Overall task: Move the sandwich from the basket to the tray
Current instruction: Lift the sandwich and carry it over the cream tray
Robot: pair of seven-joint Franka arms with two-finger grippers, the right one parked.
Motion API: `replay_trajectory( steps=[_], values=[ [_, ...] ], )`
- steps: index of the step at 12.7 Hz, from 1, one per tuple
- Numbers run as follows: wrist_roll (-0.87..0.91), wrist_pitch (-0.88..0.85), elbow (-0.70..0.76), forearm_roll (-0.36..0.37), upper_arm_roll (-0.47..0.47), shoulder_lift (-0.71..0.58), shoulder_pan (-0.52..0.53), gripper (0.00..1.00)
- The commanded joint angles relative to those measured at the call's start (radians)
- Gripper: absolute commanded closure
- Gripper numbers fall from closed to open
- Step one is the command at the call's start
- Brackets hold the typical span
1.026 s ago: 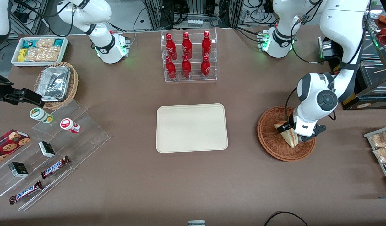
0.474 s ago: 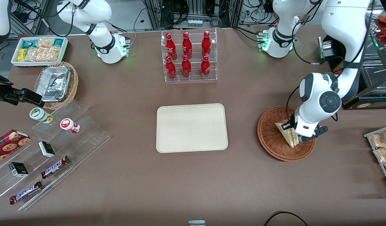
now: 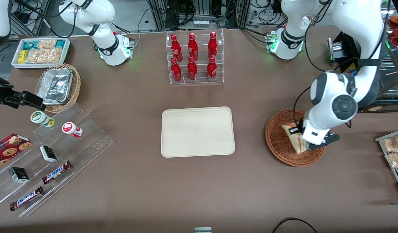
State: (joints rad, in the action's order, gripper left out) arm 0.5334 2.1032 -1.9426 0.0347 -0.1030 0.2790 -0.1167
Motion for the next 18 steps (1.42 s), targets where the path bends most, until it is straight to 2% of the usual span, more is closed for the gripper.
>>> replay_trajectory(
  steps=[1, 7, 11, 15, 18],
  values=[
    [-0.001, -0.029, 0.039, 0.008, 0.000, 0.002, -0.098, 1.00],
    [0.083, -0.037, 0.171, -0.002, 0.002, 0.132, -0.313, 1.00],
    [0.195, -0.034, 0.368, -0.009, 0.000, 0.317, -0.440, 1.00],
    [0.266, -0.038, 0.505, -0.018, -0.003, 0.420, -0.514, 1.00],
    [0.284, -0.069, 0.560, -0.077, -0.003, 0.451, -0.563, 1.00]
  ],
)
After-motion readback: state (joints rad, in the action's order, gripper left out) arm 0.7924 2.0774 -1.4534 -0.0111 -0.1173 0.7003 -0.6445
